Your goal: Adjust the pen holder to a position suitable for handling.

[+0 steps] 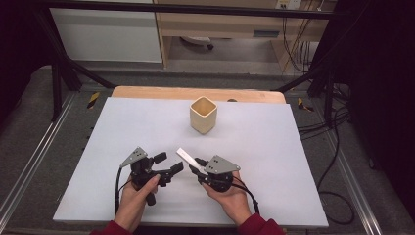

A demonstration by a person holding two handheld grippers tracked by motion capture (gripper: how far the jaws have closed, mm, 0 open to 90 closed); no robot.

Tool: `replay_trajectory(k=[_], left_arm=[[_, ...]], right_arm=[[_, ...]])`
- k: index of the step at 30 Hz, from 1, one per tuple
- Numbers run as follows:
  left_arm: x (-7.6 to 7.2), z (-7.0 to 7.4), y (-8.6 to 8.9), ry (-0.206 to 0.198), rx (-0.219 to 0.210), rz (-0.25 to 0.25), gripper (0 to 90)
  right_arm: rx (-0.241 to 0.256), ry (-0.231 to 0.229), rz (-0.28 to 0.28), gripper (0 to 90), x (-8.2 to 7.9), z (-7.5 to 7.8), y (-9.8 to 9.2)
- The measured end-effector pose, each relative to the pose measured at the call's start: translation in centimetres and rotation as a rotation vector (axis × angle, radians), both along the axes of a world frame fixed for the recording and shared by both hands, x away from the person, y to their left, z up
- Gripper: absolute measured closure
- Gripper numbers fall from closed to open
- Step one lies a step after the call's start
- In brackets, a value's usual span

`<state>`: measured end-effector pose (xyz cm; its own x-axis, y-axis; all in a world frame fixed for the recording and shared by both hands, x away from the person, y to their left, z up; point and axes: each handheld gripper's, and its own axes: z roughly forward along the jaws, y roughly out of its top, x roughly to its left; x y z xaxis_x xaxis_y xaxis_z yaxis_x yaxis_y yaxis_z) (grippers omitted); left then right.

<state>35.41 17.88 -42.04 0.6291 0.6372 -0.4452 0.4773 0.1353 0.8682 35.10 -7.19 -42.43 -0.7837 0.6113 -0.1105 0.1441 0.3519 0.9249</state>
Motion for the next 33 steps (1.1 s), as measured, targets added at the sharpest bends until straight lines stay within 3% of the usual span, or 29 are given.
replay_trajectory(k=[11, 33], left_arm=[[-0.11, 0.03, -0.23, 0.002, -0.033, -0.022, 7.6], [-0.12, -0.19, -0.43, 0.011, -0.049, -0.060, 17.3]], right_arm=[[0.038, -0.007, 0.014, 67.2, -0.34, 0.25, 0.31], [0.042, -0.011, 0.030, 67.2, -0.68, 0.15, 0.81]])
